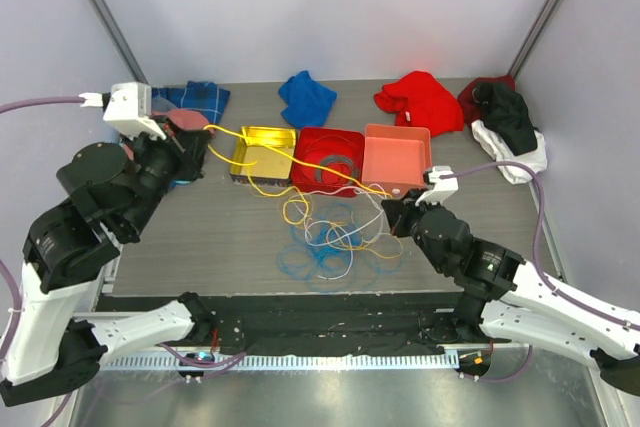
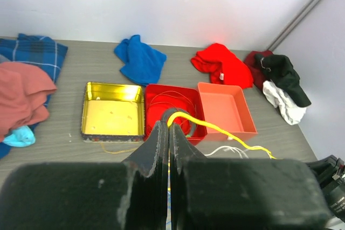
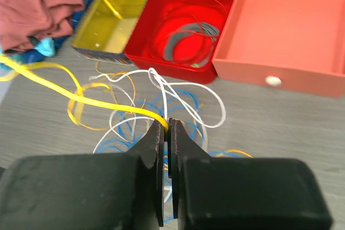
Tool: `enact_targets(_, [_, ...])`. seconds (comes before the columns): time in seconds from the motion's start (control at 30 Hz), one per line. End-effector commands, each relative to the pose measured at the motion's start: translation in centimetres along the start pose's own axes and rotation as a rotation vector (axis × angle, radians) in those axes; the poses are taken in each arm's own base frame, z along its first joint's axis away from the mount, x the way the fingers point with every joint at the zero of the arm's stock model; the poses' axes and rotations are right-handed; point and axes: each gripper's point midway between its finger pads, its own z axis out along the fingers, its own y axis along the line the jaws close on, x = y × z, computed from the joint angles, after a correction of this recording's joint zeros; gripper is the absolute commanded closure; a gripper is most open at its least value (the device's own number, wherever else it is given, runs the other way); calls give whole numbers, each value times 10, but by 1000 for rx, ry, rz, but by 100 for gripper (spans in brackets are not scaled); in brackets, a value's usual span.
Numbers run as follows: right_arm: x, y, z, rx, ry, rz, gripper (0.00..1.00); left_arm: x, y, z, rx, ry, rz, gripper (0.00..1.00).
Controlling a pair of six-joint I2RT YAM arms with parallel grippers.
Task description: Untangle the cables
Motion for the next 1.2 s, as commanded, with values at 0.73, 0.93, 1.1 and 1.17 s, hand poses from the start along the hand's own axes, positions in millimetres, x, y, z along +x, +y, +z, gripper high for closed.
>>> enact_targets(0.73, [67,-24,-6,30,179,24,34,-81,-12,-6,15,-211,-23,100])
enact_targets(0.93, [61,8,2,-89,181,33,35,-94,-18,-4,22,-234,-6,100])
enact_targets(1.1, [55,50,14,-233,188,-13,34,-114,-28,-3,46,-270,-2,100])
enact_targets(1.17, [41,68,20,-277,160,-23,30,-117,-33,-1,62,-271,-3,100])
